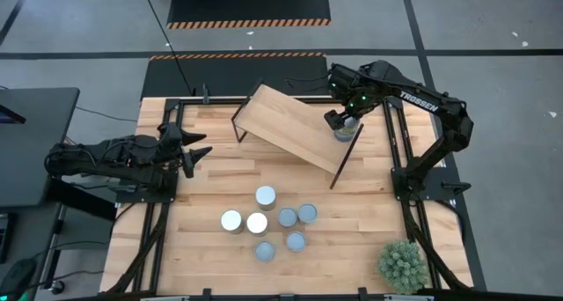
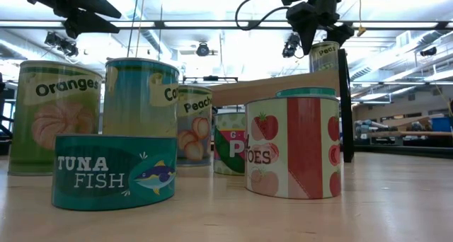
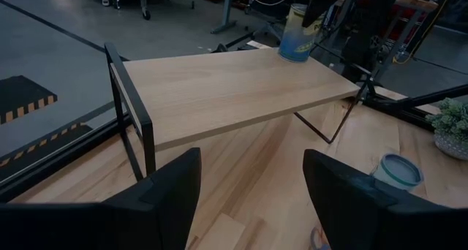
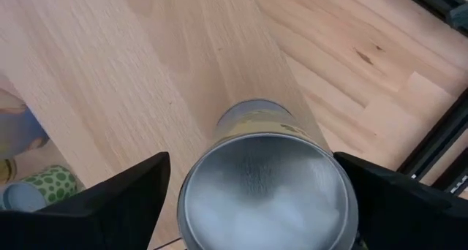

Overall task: Pick and place cans onto a shelf
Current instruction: Put the top canned peas on the shelf, then put the canned peaches on the shelf

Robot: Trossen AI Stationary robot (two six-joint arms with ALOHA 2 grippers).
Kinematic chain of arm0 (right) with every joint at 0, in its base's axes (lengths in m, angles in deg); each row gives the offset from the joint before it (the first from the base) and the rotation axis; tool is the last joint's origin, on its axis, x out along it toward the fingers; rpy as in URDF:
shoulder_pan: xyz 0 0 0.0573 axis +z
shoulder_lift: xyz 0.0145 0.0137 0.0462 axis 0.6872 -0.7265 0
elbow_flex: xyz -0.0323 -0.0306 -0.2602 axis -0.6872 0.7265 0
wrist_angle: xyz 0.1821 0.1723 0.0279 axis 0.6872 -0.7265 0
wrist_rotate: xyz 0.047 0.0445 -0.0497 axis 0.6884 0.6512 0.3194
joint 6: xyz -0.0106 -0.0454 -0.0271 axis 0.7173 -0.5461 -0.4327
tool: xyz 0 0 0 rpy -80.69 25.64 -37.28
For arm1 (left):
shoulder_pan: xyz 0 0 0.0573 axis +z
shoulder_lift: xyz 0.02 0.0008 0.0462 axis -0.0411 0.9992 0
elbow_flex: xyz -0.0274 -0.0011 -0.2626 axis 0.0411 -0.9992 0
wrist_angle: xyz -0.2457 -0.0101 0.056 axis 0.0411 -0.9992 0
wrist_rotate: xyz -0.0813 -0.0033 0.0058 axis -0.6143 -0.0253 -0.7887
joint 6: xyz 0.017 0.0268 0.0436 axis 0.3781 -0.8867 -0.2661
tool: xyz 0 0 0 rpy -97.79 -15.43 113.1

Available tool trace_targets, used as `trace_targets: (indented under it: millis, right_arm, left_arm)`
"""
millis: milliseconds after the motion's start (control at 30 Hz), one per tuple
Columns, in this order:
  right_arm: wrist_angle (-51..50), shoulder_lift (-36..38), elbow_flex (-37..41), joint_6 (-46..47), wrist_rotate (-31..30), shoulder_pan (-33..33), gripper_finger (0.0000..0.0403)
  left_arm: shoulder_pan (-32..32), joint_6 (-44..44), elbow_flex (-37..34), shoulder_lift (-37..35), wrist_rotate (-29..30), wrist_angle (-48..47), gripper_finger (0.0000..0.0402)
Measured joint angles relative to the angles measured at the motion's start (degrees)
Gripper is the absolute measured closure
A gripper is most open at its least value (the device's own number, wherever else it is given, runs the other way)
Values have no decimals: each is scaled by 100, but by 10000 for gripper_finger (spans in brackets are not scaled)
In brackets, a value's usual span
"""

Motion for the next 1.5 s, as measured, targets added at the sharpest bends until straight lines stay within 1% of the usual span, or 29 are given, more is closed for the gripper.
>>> trace_targets:
  millis: [100, 300, 467, 600, 767, 967, 1100, 1167, 1267, 1400, 1500]
  right_arm:
    - [3, 2, -175, -13, -27, 2, 18]
    - [-156, 4, -537, -69, -277, 1, 19]
    - [-296, 5, -804, -206, -556, 0, 19]
    - [-266, 7, -1069, -406, -640, 2, 19]
    - [203, 7, -1329, -836, -615, 179, 19]
    - [730, -30, -1343, -1650, -714, 537, 23]
    - [1078, -80, -1277, -2016, -714, 841, 28]
    - [1146, -165, -1273, -2152, -678, 1014, 30]
    - [1415, -348, -1273, -2327, -455, 1266, 30]
    - [1857, -671, -1270, -2555, -84, 1598, 30]
    - [2119, -906, -1264, -2611, 157, 1831, 30]
  left_arm:
    - [0, -1, 0, -1, 0, 0, 155]
    - [1, 0, -1, -1, 0, -2, 155]
    - [0, -2, 0, -1, 0, 0, 155]
    - [1, 0, -2, -1, 0, 0, 155]
    - [2, 1, -1, -2, 0, 3, 155]
    - [0, 2, -2, 0, 0, 4, 155]
    - [0, 2, 0, 1, 0, 4, 155]
    - [0, 4, -2, -1, 2, 6, 155]
    - [1, 42, -2, 1, 2, 11, 155]
    - [2, 387, -2, 1, 0, 70, 155]
    - [2, 628, 50, 1, -131, 127, 155]
